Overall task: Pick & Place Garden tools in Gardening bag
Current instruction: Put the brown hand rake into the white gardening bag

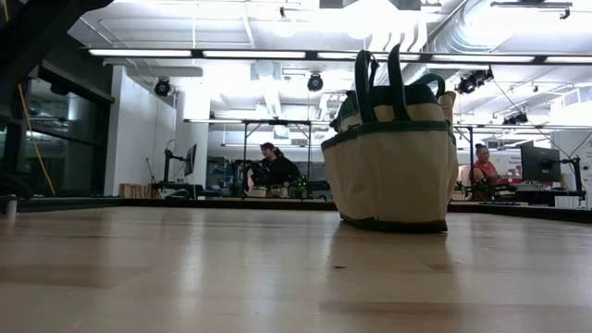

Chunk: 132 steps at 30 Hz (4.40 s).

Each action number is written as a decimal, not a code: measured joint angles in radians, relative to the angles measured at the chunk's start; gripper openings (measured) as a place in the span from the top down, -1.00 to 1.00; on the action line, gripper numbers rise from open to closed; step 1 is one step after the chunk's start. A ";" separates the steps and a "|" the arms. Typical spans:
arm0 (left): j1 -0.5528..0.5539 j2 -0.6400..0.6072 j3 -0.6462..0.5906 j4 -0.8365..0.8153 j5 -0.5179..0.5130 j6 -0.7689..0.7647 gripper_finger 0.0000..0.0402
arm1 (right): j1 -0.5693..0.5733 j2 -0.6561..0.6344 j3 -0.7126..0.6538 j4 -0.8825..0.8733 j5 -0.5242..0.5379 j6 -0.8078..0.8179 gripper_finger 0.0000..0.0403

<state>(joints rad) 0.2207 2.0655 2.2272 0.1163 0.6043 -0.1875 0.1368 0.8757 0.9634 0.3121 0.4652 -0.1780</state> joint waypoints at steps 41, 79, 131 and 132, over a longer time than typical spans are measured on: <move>0.072 -0.104 0.048 -0.611 -0.076 0.173 -0.15 | -0.047 -0.022 -0.002 -0.341 -0.014 0.241 0.74; 0.037 -0.103 0.046 -0.729 -0.031 0.260 -0.16 | -0.257 0.231 0.192 -0.542 -0.366 0.294 0.74; 0.034 -0.091 0.046 -0.769 -0.030 0.293 0.70 | -0.257 0.252 0.192 -0.577 -0.314 0.301 0.74; 0.034 -0.090 0.045 -0.770 -0.029 0.294 0.70 | -0.257 0.252 0.192 -0.579 -0.314 0.301 0.74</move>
<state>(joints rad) 0.2550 1.9751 2.2726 -0.6535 0.5756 0.1065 -0.1204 1.1278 1.1557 -0.2666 0.1513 0.1226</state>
